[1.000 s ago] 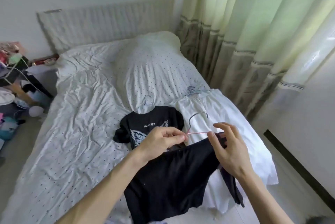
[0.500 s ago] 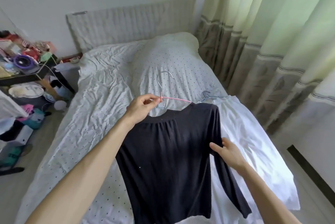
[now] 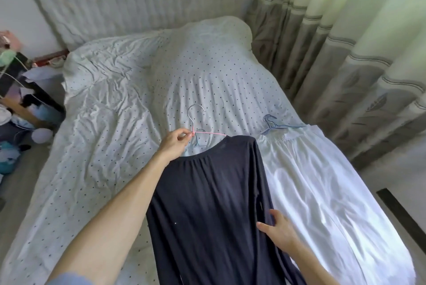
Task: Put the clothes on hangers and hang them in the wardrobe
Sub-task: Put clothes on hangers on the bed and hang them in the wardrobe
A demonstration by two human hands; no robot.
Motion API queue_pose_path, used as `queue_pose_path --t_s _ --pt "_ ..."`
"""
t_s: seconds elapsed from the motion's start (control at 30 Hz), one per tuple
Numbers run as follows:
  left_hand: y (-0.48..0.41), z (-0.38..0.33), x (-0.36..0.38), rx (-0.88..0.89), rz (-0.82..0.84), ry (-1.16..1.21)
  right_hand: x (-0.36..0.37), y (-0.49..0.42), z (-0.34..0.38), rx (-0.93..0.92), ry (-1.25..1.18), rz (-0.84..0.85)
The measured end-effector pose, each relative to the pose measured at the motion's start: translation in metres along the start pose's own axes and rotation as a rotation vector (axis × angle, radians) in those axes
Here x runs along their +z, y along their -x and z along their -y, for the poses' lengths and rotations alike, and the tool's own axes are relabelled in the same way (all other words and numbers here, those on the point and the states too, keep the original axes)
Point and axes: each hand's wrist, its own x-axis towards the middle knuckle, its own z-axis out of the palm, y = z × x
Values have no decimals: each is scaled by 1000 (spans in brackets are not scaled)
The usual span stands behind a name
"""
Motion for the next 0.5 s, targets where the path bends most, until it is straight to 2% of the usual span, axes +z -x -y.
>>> queue_pose_path --t_s 0.1,0.23,0.37,0.5 --pt "-60 47 19 -37 71 -195 15 -38 0 61 107 -74" --pt "-122 111 53 -61 169 -334 37 -74 -12 172 251 -51" --pt "-175 150 82 -7 199 -423 61 -102 -32 244 189 38" --pt "-218 177 113 45 210 -381 92 -116 -37 308 141 139"
